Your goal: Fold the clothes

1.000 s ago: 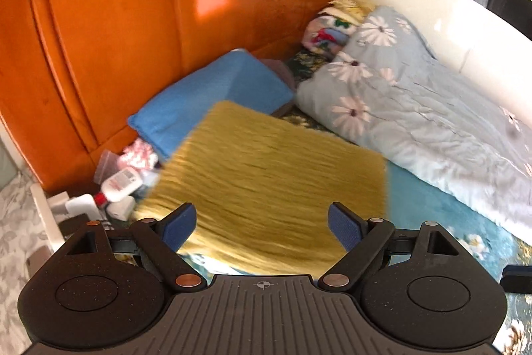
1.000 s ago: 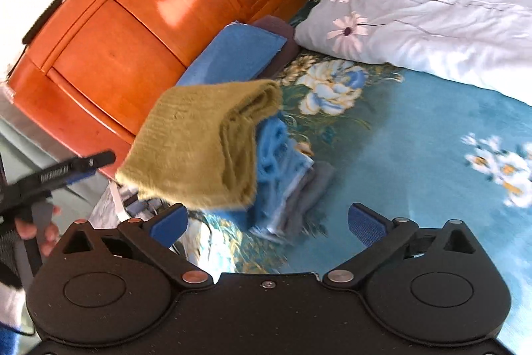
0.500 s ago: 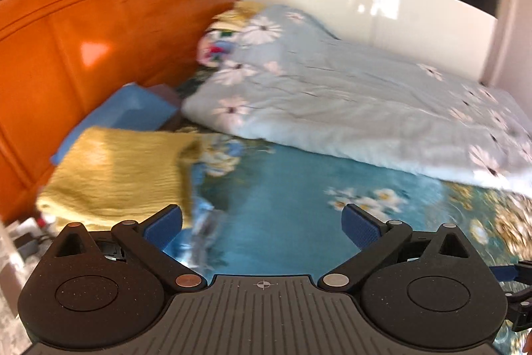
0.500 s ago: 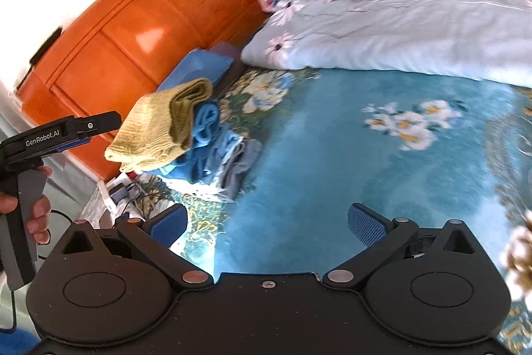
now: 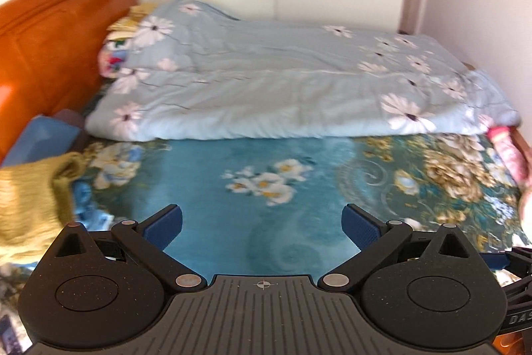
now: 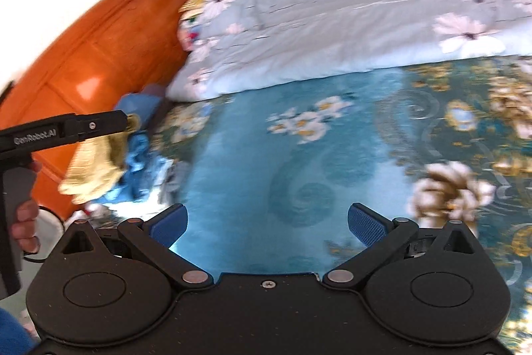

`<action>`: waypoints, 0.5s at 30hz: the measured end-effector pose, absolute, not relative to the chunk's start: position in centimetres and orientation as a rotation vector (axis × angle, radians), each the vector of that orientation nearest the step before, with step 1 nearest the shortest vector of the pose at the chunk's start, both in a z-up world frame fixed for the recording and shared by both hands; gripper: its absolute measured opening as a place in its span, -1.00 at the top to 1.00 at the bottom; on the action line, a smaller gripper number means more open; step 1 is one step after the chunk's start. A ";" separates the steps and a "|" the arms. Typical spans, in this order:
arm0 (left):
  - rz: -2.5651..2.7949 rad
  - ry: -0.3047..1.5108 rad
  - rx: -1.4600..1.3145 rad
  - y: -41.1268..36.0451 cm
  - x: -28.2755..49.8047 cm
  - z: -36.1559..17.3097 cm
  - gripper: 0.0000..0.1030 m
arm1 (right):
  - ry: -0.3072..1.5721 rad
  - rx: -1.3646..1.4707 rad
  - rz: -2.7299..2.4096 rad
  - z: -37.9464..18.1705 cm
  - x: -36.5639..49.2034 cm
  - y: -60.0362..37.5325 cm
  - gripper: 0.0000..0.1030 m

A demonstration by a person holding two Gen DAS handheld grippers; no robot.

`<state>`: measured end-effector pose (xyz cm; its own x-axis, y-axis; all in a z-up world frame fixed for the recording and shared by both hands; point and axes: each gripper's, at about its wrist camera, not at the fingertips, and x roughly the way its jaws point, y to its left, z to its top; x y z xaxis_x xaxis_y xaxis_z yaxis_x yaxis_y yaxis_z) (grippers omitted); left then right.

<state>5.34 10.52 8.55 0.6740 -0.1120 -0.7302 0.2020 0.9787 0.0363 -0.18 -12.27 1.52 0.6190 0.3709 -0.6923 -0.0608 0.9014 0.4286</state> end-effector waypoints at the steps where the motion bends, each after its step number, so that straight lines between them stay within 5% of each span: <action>1: -0.190 0.814 0.119 9.8 5.6 8.1 -0.99 | 0.875 0.368 0.217 1.5 -0.4 -12.6 -0.98; 15: -0.299 0.880 0.206 5.7 8.5 4.6 -1.00 | 0.938 0.259 -0.173 1.4 -1.8 -14.5 -0.98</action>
